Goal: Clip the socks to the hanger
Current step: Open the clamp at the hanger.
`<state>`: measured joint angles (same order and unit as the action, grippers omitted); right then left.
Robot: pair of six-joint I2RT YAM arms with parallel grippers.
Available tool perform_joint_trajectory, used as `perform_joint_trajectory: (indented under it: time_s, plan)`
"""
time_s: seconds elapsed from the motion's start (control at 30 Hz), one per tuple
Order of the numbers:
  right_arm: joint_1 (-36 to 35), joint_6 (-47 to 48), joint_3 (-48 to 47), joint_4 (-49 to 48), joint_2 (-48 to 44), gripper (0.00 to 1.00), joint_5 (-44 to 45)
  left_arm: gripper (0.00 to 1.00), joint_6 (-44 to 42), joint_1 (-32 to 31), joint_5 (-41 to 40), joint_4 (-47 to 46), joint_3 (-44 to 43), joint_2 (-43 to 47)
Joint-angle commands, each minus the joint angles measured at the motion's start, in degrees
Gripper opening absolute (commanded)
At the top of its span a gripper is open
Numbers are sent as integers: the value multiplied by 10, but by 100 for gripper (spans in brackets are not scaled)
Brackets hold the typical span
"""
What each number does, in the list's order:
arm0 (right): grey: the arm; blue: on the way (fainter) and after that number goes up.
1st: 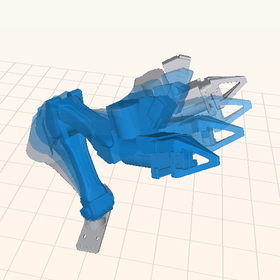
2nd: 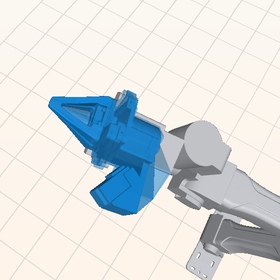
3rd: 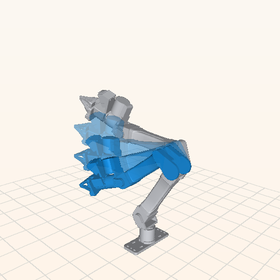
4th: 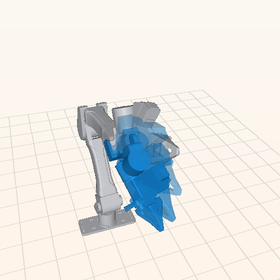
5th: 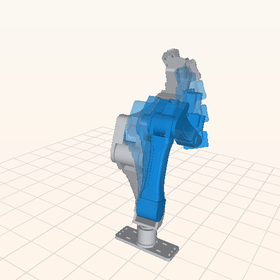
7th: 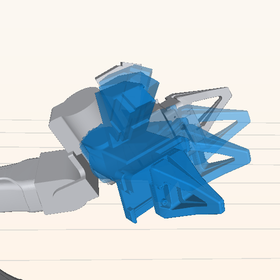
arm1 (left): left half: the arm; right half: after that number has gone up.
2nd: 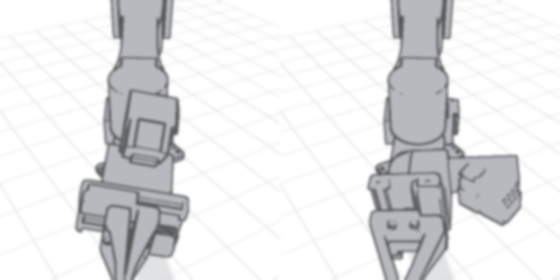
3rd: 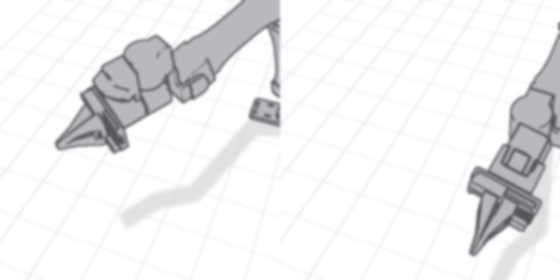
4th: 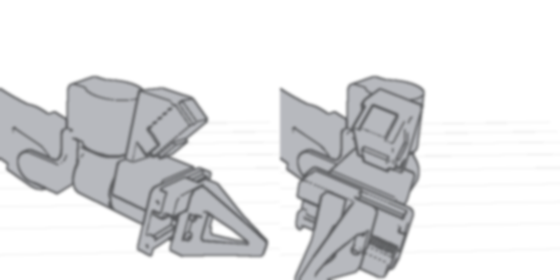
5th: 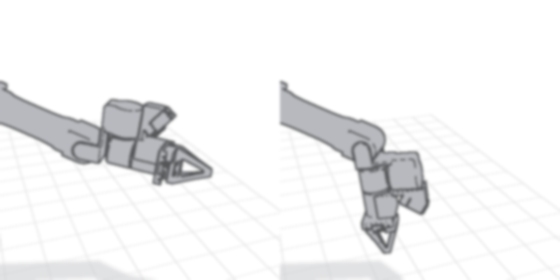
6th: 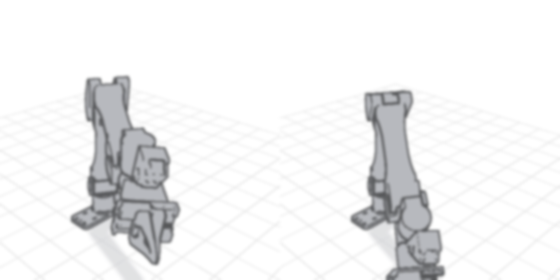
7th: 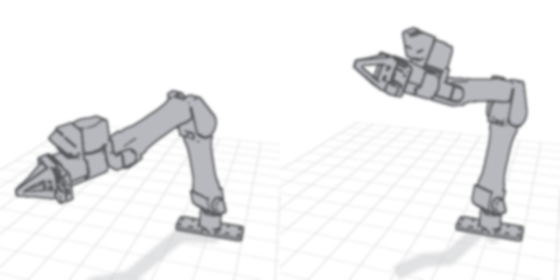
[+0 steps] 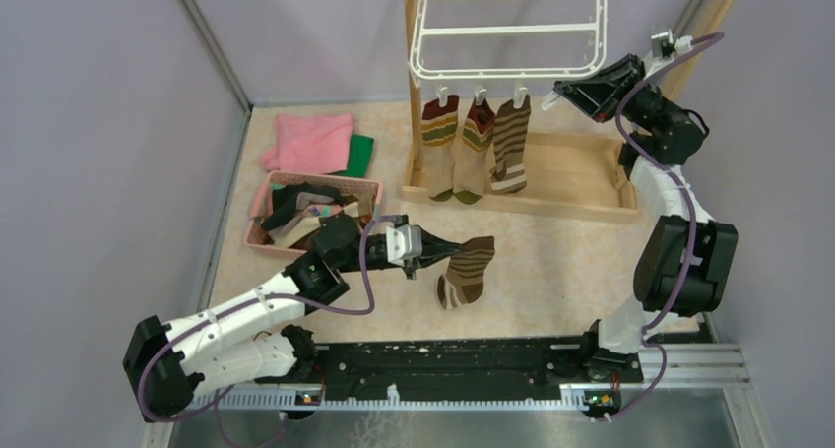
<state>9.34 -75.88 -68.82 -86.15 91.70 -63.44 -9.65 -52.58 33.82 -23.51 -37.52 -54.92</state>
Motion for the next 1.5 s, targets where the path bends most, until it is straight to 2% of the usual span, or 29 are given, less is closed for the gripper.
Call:
perform_joint_trajectory:
  time_s: [0.0, 0.37, 0.6, 0.93, 1.2, 1.47]
  plan:
    - [-27, -29, -72, -125, 36, 6, -107, 0, 0, 7, 15, -38, -14, -1]
    - [-47, -28, -80, -125, 45, 7, -197, 0, 16, 33, 39, -59, -13, -10]
    - [-43, -50, -95, -124, 58, 11, -199, 0, 18, 35, 41, -57, -11, -6]
    - [-15, -48, -63, -124, 47, 37, -143, 0, 18, 36, 41, -55, -8, 1]
    - [-7, -38, -46, -124, 31, 44, -120, 0, 19, 36, 43, -55, -9, 4]
    - [0, 23, -11, -124, 0, 54, -99, 0, 20, 36, 46, -55, -9, 6]
